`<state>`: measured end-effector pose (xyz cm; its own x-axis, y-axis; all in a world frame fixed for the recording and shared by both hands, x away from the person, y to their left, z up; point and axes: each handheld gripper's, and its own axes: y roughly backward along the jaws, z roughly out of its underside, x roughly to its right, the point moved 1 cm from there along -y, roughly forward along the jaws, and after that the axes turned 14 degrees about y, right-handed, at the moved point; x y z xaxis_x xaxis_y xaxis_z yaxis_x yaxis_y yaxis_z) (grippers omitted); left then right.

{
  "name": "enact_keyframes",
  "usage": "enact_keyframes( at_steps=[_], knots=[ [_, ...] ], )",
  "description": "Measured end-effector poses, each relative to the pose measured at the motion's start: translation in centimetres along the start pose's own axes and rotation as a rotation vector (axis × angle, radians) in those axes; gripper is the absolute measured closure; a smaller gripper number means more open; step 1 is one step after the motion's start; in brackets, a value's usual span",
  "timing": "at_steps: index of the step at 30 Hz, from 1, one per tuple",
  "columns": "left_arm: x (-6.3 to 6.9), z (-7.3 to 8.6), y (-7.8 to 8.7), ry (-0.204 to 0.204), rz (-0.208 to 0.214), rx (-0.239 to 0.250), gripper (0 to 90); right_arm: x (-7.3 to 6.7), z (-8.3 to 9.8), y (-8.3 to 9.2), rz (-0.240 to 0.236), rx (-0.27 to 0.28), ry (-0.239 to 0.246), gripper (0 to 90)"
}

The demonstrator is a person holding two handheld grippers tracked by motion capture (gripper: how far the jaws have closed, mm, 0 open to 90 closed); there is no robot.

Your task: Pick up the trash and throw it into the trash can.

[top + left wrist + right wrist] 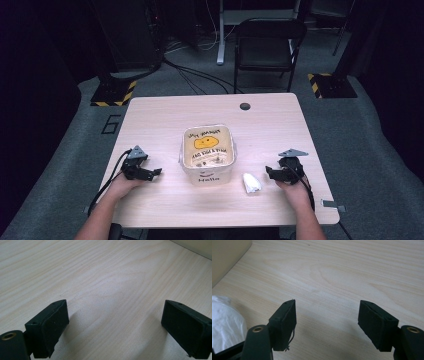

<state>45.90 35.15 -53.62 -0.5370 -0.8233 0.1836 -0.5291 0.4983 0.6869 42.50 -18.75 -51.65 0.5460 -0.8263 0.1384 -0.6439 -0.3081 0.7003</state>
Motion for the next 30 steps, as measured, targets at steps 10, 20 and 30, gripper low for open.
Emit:
enact_keyframes(
  at_steps=[10, 20, 30],
  knots=[
    [0.0, 0.0, 0.0, 0.003, 0.0, 0.004, 7.3, -0.9, -0.7, 1.2, -0.03, 0.028, 0.026, 34.1],
    [0.0, 0.0, 0.0, 0.002, 0.0, 0.005, 7.3, -2.0, -1.4, 1.8, -0.065, 0.067, 0.043, 37.4],
    [0.0, 0.0, 0.0, 0.003, 0.0, 0.005, 7.3, -3.0, -1.9, 2.2, -0.122, 0.093, 0.046, 38.8]
  ],
)
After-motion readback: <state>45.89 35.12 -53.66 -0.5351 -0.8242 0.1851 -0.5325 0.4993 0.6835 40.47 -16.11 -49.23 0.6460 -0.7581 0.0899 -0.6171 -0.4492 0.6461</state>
